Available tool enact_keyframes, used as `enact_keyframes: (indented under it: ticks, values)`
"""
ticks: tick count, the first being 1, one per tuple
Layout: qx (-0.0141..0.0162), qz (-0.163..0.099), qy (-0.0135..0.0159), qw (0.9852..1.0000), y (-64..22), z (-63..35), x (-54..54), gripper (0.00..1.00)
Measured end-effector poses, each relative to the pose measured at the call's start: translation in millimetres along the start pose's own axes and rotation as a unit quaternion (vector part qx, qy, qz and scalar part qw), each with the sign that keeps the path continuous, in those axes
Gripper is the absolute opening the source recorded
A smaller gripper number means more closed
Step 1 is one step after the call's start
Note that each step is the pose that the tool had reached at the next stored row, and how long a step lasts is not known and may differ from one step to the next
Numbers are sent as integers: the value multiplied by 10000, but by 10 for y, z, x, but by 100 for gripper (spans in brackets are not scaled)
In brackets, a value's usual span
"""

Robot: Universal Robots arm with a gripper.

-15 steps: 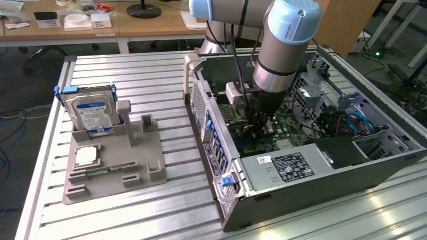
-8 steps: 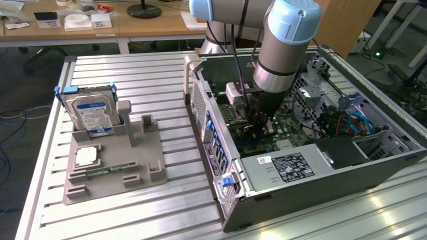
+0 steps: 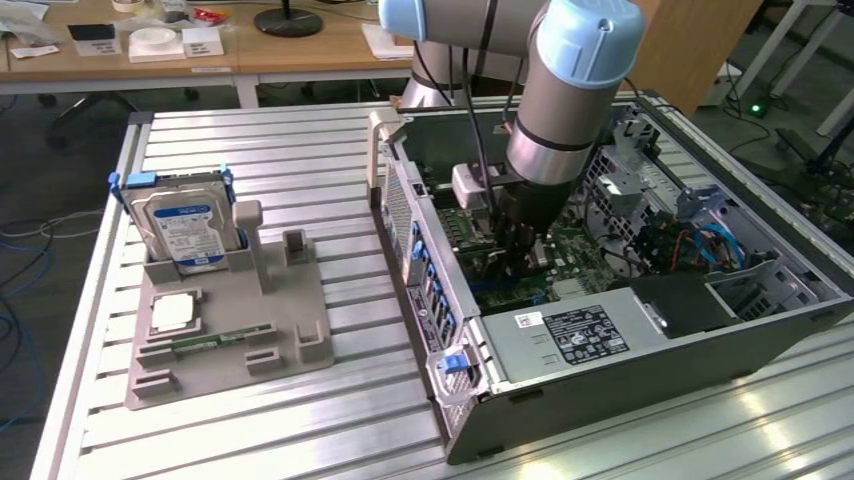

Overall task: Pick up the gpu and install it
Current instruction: 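Insert the gpu into the slot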

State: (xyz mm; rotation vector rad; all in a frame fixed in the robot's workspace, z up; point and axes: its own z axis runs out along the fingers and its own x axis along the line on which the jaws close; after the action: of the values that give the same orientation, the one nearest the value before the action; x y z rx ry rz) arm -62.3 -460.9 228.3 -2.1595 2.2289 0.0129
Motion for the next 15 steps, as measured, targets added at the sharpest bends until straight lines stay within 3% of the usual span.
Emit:
enact_keyframes:
  ticks: [15]
  values:
    - [0,0,1,10000,-10,0,-1,28]
